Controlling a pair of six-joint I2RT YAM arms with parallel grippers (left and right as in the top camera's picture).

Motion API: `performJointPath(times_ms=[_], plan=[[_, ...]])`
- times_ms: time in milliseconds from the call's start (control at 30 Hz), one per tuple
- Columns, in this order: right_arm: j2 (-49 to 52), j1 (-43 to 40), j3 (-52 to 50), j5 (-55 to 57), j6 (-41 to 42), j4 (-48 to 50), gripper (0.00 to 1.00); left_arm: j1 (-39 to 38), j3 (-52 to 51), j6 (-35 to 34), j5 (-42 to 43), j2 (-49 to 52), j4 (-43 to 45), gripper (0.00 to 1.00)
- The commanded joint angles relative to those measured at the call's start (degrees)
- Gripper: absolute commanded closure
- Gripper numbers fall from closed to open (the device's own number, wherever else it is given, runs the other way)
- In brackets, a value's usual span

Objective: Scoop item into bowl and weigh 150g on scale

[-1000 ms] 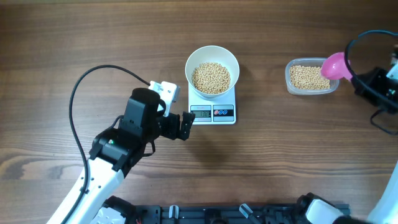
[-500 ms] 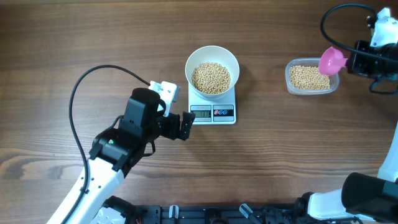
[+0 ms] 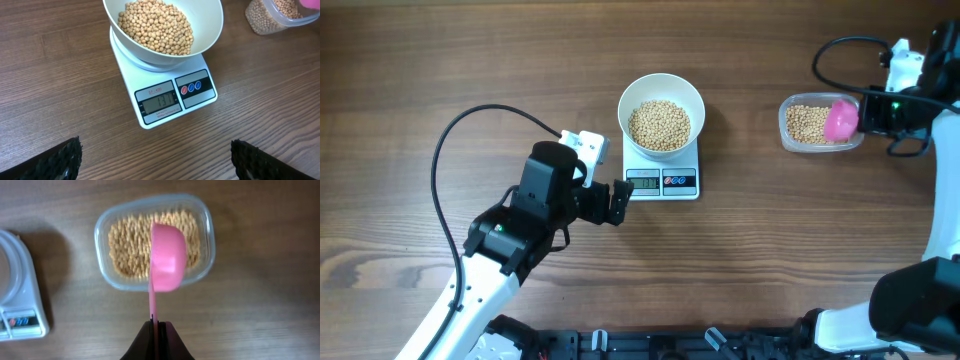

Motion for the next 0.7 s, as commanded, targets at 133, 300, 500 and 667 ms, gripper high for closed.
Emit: performJointPath(times_ms=[133,300,500,667], plan=[[0.33,4.68,-2.67,10.51,-0.46,3.65,0.95,-0.04,-0.22,0.72,0.26,-0.72,0.15,0.00],[0.74,7.74,-2.71,19.04,-0.28,4.92,0.95,-0.04,-0.22,0.72,0.24,-0.72,0.15,0.00],[2.95,9.14,-2.75,19.10,-0.44,5.73,0.96,-0.04,-0.22,0.70,0.24,-0.72,0.15,0.00],[5.42,9.18,-2.75,19.67,-0.42,5.84,0.95,-0.04,-0.22,0.72,0.24,-0.72,0.15,0.00]])
